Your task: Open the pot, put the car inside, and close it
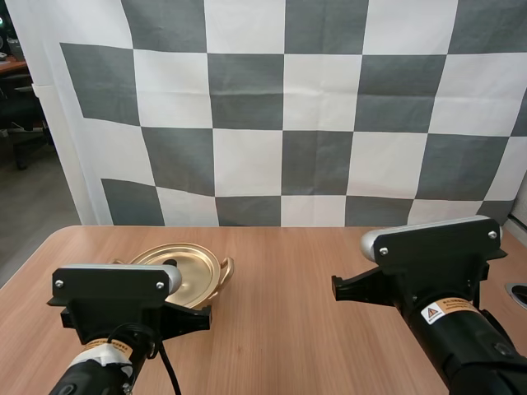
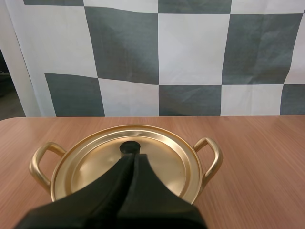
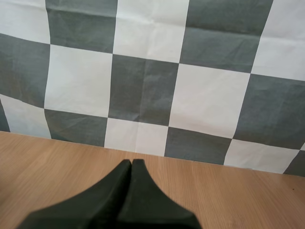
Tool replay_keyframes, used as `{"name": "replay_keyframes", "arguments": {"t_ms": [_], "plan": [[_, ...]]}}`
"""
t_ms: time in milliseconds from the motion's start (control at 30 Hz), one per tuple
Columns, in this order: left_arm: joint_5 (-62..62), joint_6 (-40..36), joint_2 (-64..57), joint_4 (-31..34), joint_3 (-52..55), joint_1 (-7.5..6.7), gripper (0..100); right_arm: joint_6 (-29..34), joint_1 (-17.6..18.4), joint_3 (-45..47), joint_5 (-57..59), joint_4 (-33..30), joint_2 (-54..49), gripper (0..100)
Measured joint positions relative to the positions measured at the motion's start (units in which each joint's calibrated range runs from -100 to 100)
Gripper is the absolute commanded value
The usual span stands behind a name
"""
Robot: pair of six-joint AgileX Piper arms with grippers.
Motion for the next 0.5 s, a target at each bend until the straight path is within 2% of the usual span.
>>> {"name": "replay_keyframes", "arguments": {"t_ms": [233, 500], "plan": [[-1.17, 0.00, 0.00, 0.00, 0.00, 0.00, 0, 0.00, 0.00, 3.33, 4.42, 0.00, -5.75, 0], [-1.17, 0.00, 0.00, 0.00, 0.00, 0.00, 0, 0.00, 0.00, 3.33, 14.97, 0.68, -9.76, 0]]}}
